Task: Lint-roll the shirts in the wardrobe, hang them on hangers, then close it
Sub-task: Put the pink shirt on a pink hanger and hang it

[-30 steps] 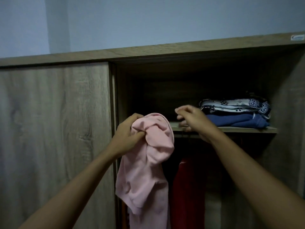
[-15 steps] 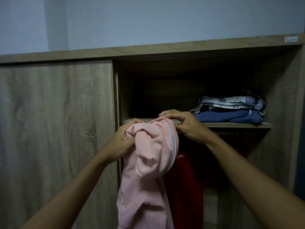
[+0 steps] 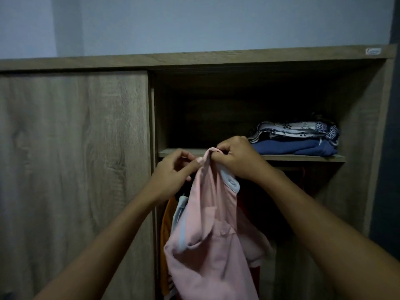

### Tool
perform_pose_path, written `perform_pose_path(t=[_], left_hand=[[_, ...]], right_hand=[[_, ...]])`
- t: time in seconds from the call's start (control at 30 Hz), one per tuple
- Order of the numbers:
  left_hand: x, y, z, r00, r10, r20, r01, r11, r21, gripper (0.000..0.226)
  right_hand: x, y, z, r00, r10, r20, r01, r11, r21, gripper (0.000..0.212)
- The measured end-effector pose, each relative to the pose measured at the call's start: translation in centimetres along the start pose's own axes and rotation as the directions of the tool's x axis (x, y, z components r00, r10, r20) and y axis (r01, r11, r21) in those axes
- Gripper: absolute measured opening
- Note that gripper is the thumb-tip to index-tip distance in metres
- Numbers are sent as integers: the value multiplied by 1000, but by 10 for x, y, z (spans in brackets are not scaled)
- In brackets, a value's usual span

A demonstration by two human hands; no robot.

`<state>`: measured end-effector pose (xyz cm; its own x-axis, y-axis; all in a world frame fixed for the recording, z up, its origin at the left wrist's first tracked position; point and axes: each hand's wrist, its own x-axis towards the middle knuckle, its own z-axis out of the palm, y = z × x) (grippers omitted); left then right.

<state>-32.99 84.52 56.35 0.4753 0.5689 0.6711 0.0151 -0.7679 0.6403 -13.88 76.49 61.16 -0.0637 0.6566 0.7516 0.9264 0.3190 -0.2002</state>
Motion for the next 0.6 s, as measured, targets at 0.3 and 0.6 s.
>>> perform_pose_path(t=[0.3, 0.6], left_hand=[[-8, -15, 41, 995, 98, -8, -80, 849, 523, 24], [22, -48, 102, 997, -42, -63, 62, 933, 355, 21]], right_hand=[[-25, 29, -19, 985, 116, -129, -119, 993, -14, 43], [-88, 102, -28, 880, 458, -129, -417, 873, 252, 40]])
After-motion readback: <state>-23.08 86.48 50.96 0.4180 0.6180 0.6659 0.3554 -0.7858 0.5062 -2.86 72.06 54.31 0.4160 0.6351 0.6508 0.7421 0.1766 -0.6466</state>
